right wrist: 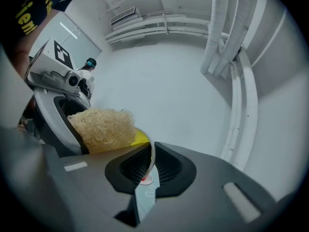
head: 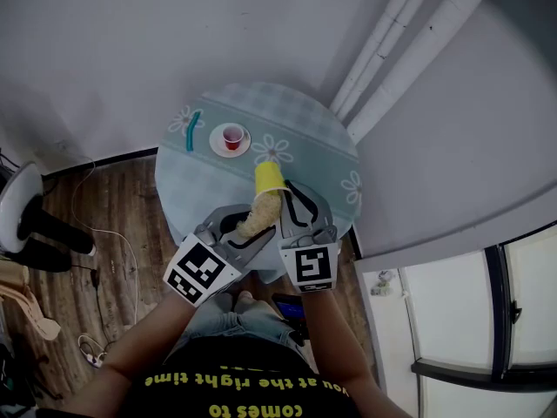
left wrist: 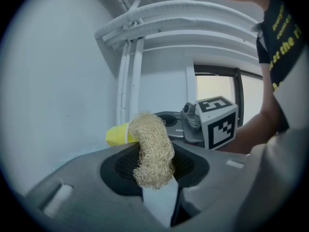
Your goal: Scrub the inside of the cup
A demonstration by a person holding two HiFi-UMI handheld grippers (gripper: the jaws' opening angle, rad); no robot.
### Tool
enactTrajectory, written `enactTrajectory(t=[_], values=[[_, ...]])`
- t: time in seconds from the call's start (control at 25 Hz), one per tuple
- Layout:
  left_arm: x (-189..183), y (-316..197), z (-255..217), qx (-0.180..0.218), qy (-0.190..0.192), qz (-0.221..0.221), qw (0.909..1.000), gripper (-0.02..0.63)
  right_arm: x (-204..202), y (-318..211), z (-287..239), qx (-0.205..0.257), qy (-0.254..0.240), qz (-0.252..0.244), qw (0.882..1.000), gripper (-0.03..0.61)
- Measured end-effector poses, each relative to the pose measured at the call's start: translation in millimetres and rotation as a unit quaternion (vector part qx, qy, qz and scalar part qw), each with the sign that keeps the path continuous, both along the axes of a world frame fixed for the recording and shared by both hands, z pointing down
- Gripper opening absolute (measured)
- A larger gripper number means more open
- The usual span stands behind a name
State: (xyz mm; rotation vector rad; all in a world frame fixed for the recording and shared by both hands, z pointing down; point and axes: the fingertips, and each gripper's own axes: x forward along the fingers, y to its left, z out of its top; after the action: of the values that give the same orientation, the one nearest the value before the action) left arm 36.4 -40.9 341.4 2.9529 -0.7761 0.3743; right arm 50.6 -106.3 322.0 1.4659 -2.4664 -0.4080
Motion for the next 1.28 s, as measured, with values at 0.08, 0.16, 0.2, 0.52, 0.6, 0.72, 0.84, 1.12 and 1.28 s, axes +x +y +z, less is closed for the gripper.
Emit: enactTrajectory(t=[0.08,0.16,0.2,0.52,0.6,0.72,0.84,1.12,1.28], values=[[-1.2,0.0,0.2,-0.002,-0.001,0.001,1.0,0.149,-0.9,0.2,-0.6,0.0,0.002,0.0,1.0,0.026],[-1.8,0.6,2.3,-0.006,-0.002,0.002,1.0,0.149,-0.9,-0.2,-1.0,-0.001,-0.001,0.001,1.0,0.025],[-1.8,1.1,4.2,-0.008,-0.004,0.002,1.0,0.147,-0.4,-0.5,-1.4,-0.001,-0.003,0.001,1.0,0.025],[-0.6,4.6,19.6,-0.035,-0.005,-0.004,0.9994,0.149,0.3,0.8,-6.1,0.011,-0.001,0.001,1.0,0.025],[-1.6,0.3,15.0,-0.034,-0.001,-0.009,0.9994,0.149,-3.4,2.2,-8.8,0.021,0.019,-0.002,1.0,0.026],[-3.9,-4.8,12.4,-0.039,-0.001,-0.015,0.9991,0.149,-7.1,5.3,-15.2,0.039,0.058,-0.002,0.998,0.025],[-3.5,-6.6,15.0,-0.046,-0.001,-0.019,0.9988,0.149,-9.0,7.4,-18.6,0.052,0.078,0.003,0.996,0.026],[-5.5,-6.7,17.2,-0.071,0.026,-0.034,0.9966,0.148,-14.5,16.1,-21.8,0.089,0.113,0.011,0.99,0.025],[-6.3,-11.5,16.2,-0.093,0.051,-0.045,0.9933,0.149,-18.6,18.9,-21.9,0.111,0.125,0.009,0.986,0.025]])
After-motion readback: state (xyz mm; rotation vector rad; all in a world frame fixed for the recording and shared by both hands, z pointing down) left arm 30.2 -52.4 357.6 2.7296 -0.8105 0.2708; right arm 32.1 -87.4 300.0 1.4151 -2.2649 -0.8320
